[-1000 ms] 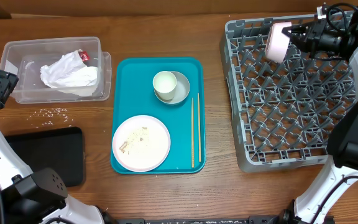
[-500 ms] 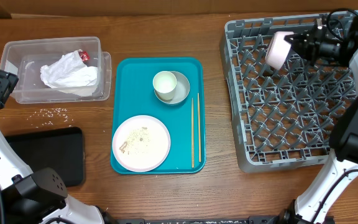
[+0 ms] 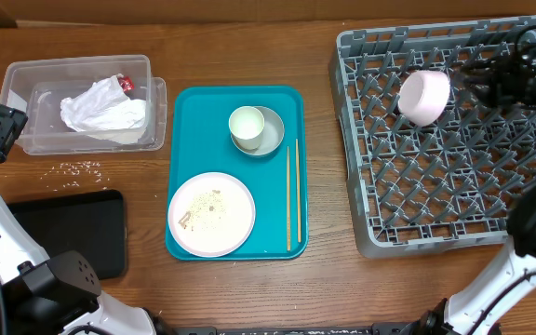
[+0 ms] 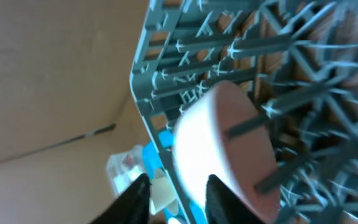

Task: Sort waste into correct bins and load items into the dishwasher
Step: 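Lower the pink-white plate into the rack and open the right gripper, then raise the right gripper and move it back over the teal tray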

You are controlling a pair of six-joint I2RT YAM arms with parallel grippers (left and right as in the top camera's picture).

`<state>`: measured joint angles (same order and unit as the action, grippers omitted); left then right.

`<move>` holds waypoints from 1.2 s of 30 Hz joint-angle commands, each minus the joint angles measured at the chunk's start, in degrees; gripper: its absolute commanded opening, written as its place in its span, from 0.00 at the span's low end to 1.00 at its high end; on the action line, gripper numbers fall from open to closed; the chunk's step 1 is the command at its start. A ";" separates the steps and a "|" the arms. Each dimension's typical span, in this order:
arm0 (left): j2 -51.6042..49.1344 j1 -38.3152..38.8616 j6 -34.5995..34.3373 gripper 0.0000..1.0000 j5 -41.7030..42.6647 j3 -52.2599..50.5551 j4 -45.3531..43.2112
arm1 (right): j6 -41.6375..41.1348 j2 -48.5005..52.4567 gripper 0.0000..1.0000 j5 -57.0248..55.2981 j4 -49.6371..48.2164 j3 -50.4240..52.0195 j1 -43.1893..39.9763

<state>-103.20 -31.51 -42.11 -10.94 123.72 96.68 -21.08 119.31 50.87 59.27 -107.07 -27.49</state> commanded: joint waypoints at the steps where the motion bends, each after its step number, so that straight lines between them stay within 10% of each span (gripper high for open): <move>1: -0.57 0.02 -1.20 1.00 0.04 0.00 0.09 | 0.63 -7.85 0.41 -9.38 1.42 -2.69 -0.50; 15: -0.57 0.02 -1.20 1.00 0.04 0.00 0.09 | 6.19 -8.92 0.39 -31.30 5.42 -0.28 13.46; 28: -0.57 0.02 -1.20 1.00 0.02 0.00 0.09 | -0.04 0.57 0.04 -45.62 7.37 0.20 17.57; 36: -0.57 0.02 -1.20 1.00 0.04 0.00 0.09 | -4.24 -1.09 0.04 -52.85 11.52 -3.96 15.56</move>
<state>-103.20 -31.51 -42.09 -10.92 123.72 96.68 -23.09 120.40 2.11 70.00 -107.59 -11.00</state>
